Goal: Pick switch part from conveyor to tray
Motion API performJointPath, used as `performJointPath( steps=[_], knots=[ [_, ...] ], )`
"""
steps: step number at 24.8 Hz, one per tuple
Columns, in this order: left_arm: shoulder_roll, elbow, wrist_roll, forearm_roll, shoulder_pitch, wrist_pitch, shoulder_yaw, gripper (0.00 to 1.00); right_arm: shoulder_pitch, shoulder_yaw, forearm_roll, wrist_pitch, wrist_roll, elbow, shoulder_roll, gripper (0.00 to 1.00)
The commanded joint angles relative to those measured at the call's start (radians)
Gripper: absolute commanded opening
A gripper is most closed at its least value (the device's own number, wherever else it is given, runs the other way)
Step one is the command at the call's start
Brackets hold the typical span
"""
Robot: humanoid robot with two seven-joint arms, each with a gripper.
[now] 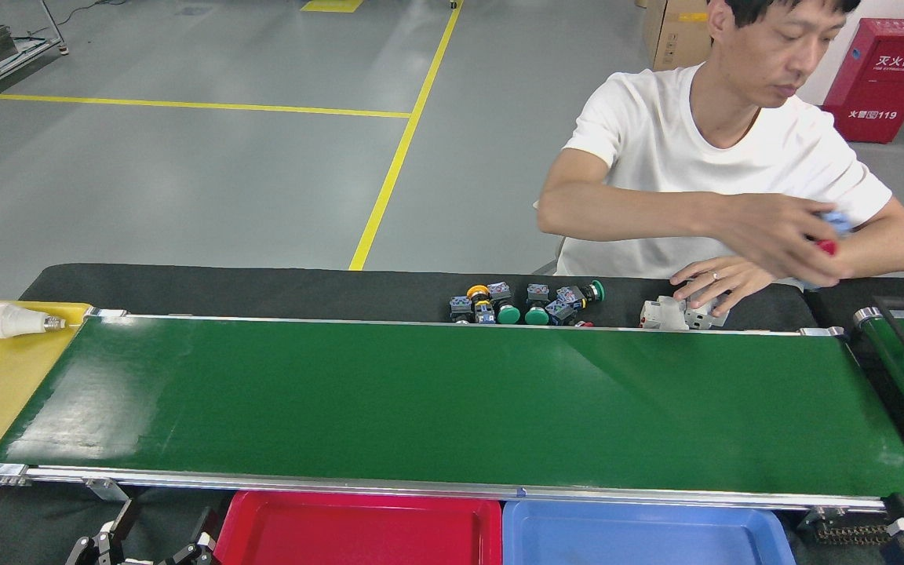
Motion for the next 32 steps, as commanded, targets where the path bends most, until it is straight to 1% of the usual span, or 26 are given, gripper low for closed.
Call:
performJointPath(
  steps=[1,6,10,16,19,21,22,24,25,27,28,31,32],
  knots=[
    [0.006,-0.021,0.010,0.002,-0.007,-0.007,0.004,1.00,-0.003,-0.008,-0.004,-0.005,-0.001,-0.009,0.003,1.00],
    [0.002,-0.027,0.024,0.002,-0.007,-0.009,-0.001,1.00,-0.005,-0.008,-0.004,-0.009,0.000,-0.008,0.009,1.00],
    [0.008,0.001,0.027,0.007,-0.007,-0.018,-0.002,1.00,-0.009,-0.006,-0.004,-0.014,0.000,-0.008,0.008,1.00],
    [-0.040,0.002,0.022,-0.001,-0.007,-0.001,-0.004,1.00,-0.012,-0.003,-0.004,-0.014,0.002,-0.009,0.008,1.00],
    [-0.043,-0.001,0.022,-0.003,-0.009,0.025,-0.005,1.00,-0.016,-0.003,-0.004,-0.008,0.020,-0.008,0.008,1.00],
    [-0.020,0.016,0.025,-0.001,-0.018,0.076,-0.019,1.00,-0.026,-0.003,-0.004,0.000,0.053,0.003,0.009,1.00],
    [0.006,0.024,0.028,0.010,-0.024,0.128,-0.038,1.00,-0.040,0.000,-0.004,0.000,0.085,0.015,0.006,0.99],
    [0.091,0.018,0.039,0.034,-0.027,0.198,-0.110,1.00,-0.071,0.004,0.004,0.002,0.149,0.031,0.006,0.99],
    [0.117,0.016,0.041,0.053,-0.027,0.219,-0.147,1.00,-0.081,0.004,0.007,0.002,0.161,0.037,0.005,0.99],
    [0.169,0.016,0.042,0.100,-0.029,0.292,-0.229,1.00,-0.111,0.012,0.016,0.002,0.166,0.070,-0.005,0.99],
    [0.173,0.017,0.042,0.108,-0.032,0.304,-0.245,1.00,-0.124,0.024,0.032,0.002,0.168,0.084,-0.006,0.99],
    [0.150,0.008,0.041,0.108,-0.026,0.289,-0.249,1.00,-0.229,0.119,0.164,0.006,0.172,0.153,-0.005,0.98],
    [0.150,0.010,0.041,0.108,-0.026,0.283,-0.249,1.00,-0.258,0.139,0.193,0.015,0.172,0.176,0.000,0.98]
  ],
)
